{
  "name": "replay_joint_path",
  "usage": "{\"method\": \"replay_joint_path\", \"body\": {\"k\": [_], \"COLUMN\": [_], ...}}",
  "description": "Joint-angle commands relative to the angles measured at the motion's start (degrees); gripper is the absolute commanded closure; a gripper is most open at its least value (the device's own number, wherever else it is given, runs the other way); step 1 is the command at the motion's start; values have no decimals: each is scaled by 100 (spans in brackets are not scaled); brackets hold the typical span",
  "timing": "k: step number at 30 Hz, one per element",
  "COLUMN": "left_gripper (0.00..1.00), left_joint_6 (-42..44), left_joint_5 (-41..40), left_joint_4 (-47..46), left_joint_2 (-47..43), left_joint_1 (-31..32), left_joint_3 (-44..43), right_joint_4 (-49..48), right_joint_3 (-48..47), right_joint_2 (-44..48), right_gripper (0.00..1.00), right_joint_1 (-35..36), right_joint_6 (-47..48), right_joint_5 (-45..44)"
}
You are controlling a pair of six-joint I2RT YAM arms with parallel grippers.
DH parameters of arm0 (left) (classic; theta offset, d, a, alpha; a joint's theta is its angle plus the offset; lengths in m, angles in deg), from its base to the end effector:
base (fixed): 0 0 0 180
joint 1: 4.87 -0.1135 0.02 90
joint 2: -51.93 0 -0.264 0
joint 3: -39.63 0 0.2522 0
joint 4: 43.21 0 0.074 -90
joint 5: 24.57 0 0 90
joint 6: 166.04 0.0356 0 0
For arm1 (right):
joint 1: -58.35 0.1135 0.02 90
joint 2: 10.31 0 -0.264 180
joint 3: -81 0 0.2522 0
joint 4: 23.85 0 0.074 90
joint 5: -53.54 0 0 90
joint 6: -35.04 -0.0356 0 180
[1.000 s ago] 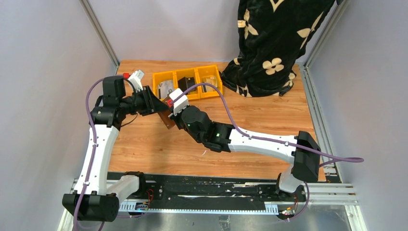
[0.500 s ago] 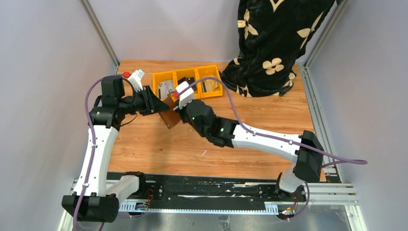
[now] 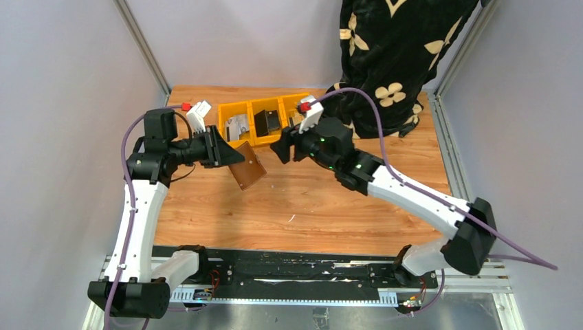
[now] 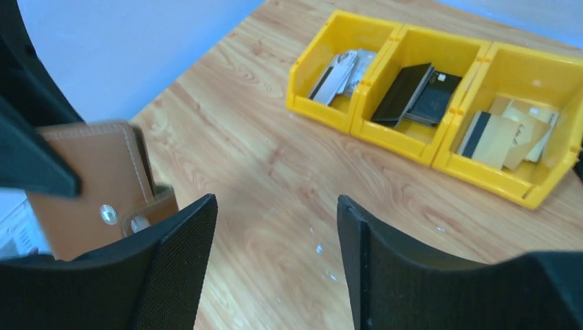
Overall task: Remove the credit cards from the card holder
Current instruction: Open the card holder.
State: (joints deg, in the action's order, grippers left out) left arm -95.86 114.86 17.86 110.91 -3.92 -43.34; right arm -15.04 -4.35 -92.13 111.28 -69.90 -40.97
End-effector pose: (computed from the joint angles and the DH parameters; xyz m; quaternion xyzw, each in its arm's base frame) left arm 0.1914 -0.0302 0.3837 0.0505 0.8328 -0.4411 0.3307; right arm 0.2091 0.2721 0.3803 -0.2153 0.7068 0.3517 0.5748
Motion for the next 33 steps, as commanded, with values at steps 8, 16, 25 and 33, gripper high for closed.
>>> {"method": "replay_joint_path", "body": {"k": [8,16,25,33], "left_gripper": [100,100,100,100], "left_joint_6": [285,259,274,319], "left_joint_5": [382,345,592,737], "left_joint_4": [59,59,59,59], "left_joint_2": [-39,-74,-202,-231], "left_joint_1": [28,27,23,26], "left_joint_3": [-482,-479,-511,-519], "right_joint_4": [-557,-380,-344,-379], "right_joint_3": [1305,456,-105,259], "right_joint_2": [1232,589,-30,208], "right_gripper": [19,18,29,64], "right_joint_1": [-326,369,421,341], "right_joint_6": [-932,-311,-584,-777], "right_joint_5": [2474,1369,1049,892]}}
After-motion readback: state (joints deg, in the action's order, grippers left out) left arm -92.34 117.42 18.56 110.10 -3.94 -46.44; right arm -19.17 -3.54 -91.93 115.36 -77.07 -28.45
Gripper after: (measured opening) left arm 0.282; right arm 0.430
